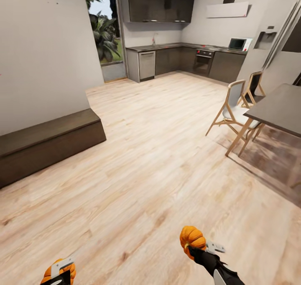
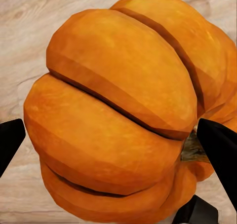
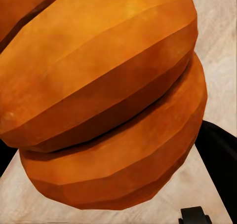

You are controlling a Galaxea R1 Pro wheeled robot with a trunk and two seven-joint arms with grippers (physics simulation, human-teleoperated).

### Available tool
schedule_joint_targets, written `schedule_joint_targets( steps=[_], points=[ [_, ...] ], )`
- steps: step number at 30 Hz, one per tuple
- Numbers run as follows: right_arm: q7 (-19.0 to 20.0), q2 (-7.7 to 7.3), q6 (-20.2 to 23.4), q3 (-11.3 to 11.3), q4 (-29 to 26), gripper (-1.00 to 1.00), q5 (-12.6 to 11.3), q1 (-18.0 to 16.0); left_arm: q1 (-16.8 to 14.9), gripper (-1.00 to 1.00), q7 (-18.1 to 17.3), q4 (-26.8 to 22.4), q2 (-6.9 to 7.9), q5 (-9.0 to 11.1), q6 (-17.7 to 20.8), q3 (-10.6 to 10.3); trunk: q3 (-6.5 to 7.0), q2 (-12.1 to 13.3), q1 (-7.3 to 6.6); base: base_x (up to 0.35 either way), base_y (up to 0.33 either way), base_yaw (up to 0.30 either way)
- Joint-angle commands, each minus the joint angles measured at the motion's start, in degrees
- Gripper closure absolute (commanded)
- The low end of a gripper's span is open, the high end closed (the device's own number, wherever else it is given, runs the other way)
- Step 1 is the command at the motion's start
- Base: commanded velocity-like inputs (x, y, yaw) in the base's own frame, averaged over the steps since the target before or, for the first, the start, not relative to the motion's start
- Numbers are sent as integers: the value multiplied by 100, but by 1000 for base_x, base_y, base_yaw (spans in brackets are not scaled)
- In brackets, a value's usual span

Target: Place each of the two pumpkins and all three candles from the living room inside a cabinet in the living room (use any cabinet), then make sure every cabinet is closed, and position the cauldron so it is next to a table in the living room.

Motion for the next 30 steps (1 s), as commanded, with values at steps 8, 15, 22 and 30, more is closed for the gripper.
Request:
schedule_joint_targets(
  steps=[8,15,22,30],
  points=[
    [-111,-2,15,89,-13,100,-45,1,-4,100,14,2,0,51,-22,-51,19,-3,0,0,50,285],
    [-133,2,14,97,-13,100,-45,1,-4,100,14,2,0,51,-22,-51,38,-3,0,0,252,285],
    [-147,26,14,97,-13,100,-45,1,-4,100,14,2,-1,51,-22,-51,53,-3,0,0,291,285],
    [-732,239,23,105,-13,100,-38,1,-4,100,14,2,-6,51,-21,-51,47,-3,0,0,294,285]
  ],
)
